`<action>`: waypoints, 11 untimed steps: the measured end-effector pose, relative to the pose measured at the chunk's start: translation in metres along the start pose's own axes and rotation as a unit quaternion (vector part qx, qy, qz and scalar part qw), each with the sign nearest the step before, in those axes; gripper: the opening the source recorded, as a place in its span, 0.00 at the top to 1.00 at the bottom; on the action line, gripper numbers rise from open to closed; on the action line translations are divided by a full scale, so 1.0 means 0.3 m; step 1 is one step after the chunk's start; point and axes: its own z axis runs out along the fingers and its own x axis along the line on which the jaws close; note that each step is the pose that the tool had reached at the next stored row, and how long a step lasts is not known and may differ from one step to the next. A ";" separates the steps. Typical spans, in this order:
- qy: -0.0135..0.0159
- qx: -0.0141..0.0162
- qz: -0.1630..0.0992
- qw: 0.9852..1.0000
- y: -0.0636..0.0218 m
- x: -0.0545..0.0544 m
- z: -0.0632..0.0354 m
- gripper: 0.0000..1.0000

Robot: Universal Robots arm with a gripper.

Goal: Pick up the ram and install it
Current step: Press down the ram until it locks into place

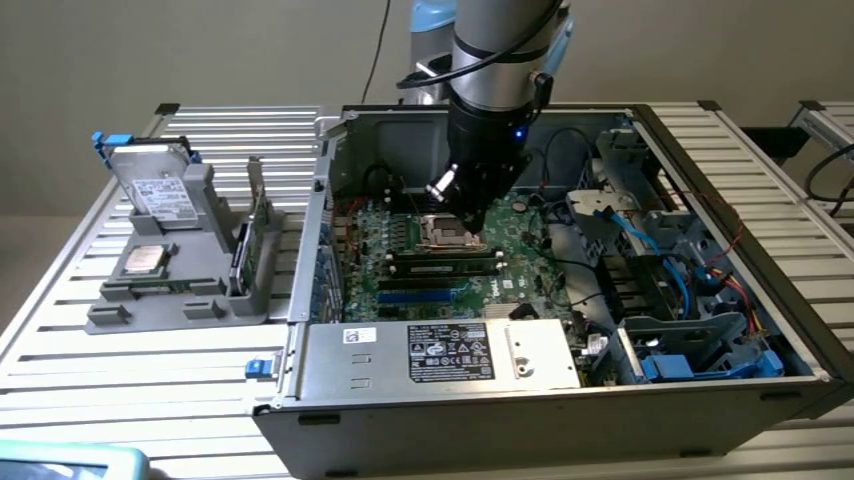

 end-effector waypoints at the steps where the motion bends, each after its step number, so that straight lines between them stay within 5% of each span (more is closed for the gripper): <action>1: 0.000 0.000 0.008 1.000 0.000 0.000 0.000 0.89; 6: -0.002 0.002 0.049 0.999 0.000 0.000 0.000 0.89; 11: -0.004 0.003 0.090 0.996 0.000 0.000 0.000 0.89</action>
